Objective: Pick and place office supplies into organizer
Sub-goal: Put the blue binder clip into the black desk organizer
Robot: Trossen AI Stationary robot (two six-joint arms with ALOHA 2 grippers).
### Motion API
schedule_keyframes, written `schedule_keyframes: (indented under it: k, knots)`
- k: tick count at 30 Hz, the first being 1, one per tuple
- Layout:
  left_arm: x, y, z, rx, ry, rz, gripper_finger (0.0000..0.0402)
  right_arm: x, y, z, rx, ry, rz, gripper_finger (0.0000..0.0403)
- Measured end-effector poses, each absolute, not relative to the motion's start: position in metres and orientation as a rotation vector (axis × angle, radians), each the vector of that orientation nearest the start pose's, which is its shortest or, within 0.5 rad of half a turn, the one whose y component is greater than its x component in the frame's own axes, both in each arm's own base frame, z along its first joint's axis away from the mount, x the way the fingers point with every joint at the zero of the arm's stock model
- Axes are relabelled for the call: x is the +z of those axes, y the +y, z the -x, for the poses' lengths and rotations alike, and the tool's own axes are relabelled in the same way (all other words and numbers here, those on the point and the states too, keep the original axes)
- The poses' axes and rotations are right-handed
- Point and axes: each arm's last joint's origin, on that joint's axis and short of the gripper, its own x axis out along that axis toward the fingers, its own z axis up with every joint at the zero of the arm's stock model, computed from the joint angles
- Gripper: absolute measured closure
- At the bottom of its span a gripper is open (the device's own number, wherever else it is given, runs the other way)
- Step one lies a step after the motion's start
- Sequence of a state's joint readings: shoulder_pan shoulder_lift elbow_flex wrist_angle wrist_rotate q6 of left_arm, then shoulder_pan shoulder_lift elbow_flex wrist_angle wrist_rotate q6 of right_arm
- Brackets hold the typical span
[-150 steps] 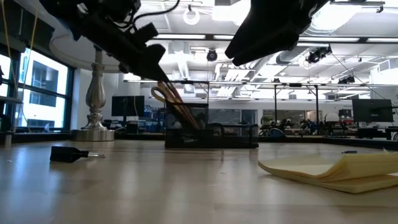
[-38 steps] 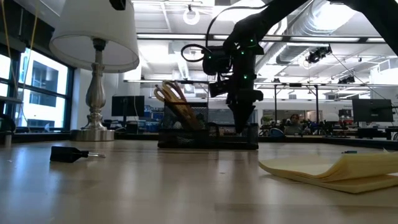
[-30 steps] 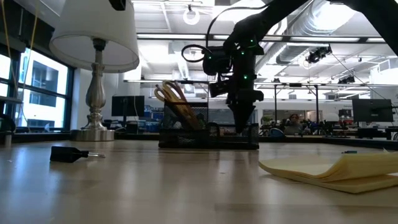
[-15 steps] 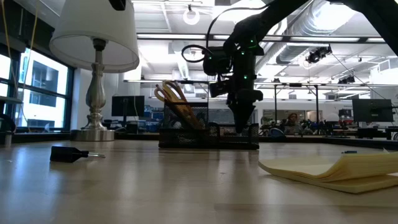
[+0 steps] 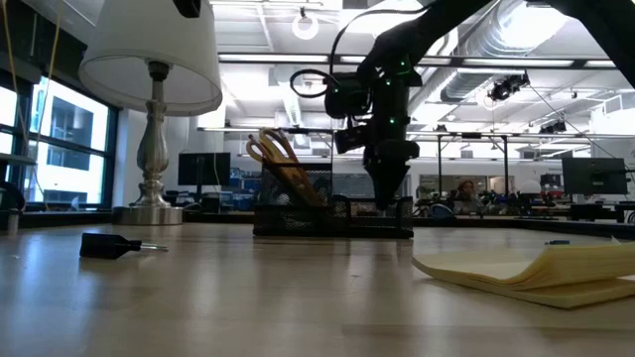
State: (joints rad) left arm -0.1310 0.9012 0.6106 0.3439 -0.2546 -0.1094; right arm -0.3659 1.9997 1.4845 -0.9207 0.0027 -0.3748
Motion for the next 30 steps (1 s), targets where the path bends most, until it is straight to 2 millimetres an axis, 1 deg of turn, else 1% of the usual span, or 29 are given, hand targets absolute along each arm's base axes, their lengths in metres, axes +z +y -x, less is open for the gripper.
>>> schedule_keyframes:
  k: [5,11,15,20,23,26,28,30]
  knots:
    - [0.303,-0.019,-0.203,0.120,-0.056,0.119,0.0378,0.192,-0.136,-0.357,-0.038,1.423,0.041,0.0269]
    - [0.303,-0.019,-0.203,0.120,-0.056,0.119,0.0378,0.220,-0.126,-0.346,-0.060,1.388,0.038,0.0253]
    - [0.303,-0.019,-0.203,0.120,-0.055,0.119,0.0378,0.242,-0.110,-0.334,-0.052,1.403,0.028,0.0252]
    - [0.303,-0.019,-0.203,0.121,-0.054,0.108,0.0378,0.262,-0.081,-0.317,-0.072,1.477,-0.060,0.0260]
    - [0.302,-0.019,-0.203,0.122,-0.047,0.093,0.0378,0.267,-0.062,-0.311,-0.090,1.529,-0.114,0.0264]
    - [0.299,-0.020,-0.203,0.112,-0.019,0.086,0.0378,0.267,-0.043,-0.306,-0.043,1.608,-0.098,0.0265]
    - [0.299,-0.020,-0.203,0.103,-0.012,0.078,0.0378,0.261,-0.031,-0.304,-0.021,1.639,-0.078,0.0265]
    - [0.299,-0.020,-0.203,0.103,-0.018,0.068,0.0378,0.250,-0.023,-0.302,-0.042,1.661,-0.088,0.0265]
